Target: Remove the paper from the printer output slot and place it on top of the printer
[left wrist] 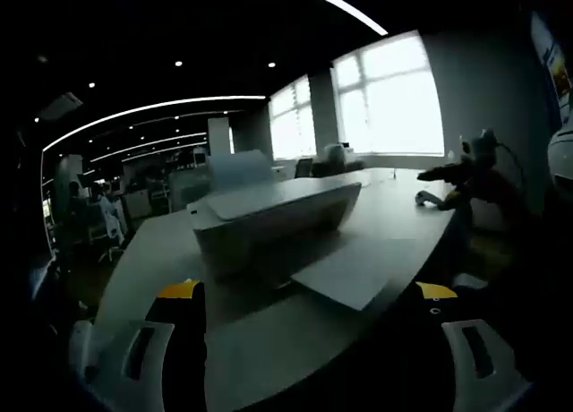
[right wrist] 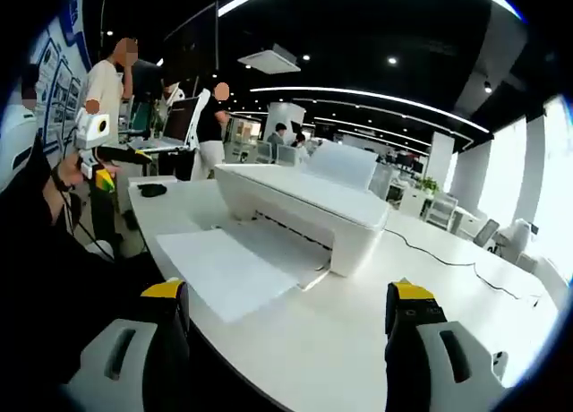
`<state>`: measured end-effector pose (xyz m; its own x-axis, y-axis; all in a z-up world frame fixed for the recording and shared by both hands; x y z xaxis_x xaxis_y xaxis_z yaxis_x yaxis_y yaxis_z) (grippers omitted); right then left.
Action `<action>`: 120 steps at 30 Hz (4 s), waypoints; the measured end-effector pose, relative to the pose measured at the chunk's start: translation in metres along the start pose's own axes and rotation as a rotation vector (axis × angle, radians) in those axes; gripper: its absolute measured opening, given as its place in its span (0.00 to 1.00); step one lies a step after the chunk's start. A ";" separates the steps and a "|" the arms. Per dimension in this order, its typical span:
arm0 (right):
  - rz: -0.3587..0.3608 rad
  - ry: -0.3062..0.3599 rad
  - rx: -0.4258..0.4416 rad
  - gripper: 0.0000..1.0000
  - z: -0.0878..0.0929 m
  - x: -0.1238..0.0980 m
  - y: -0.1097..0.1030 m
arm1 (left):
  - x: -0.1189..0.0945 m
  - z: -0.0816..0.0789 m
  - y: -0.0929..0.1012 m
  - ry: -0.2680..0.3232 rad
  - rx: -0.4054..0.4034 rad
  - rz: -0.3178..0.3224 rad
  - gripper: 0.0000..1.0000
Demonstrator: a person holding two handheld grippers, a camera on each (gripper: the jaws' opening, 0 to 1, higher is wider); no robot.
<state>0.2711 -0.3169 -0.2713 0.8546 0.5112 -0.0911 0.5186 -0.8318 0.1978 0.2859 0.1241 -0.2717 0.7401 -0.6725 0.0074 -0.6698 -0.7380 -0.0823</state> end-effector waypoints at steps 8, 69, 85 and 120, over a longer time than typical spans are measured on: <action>0.001 -0.002 -0.004 0.86 0.000 -0.001 0.001 | -0.001 0.000 -0.001 0.001 0.003 -0.002 0.97; 0.013 -0.001 -0.034 0.85 -0.006 -0.007 0.000 | 0.007 0.005 0.014 0.003 0.016 0.061 0.97; 0.018 -0.002 -0.040 0.84 -0.007 -0.010 0.000 | 0.011 0.007 0.019 -0.005 0.015 0.077 0.97; 0.024 0.000 -0.052 0.84 -0.011 -0.012 -0.002 | 0.017 0.011 0.026 -0.023 0.020 0.103 0.97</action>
<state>0.2600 -0.3192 -0.2601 0.8668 0.4912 -0.0859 0.4960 -0.8313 0.2509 0.2817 0.0941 -0.2849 0.6687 -0.7431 -0.0252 -0.7412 -0.6635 -0.1015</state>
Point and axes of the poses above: the point that each gripper's makers call its tool centre point, and the gripper's own axes: x roughly forward along the fingers, y roughly to its right, z roughly out of its underside, the point moved 10 cm from there along -x, roughly backward along the fingers, and after that the axes turned 13 degrees about y, right-handed, at the moved point
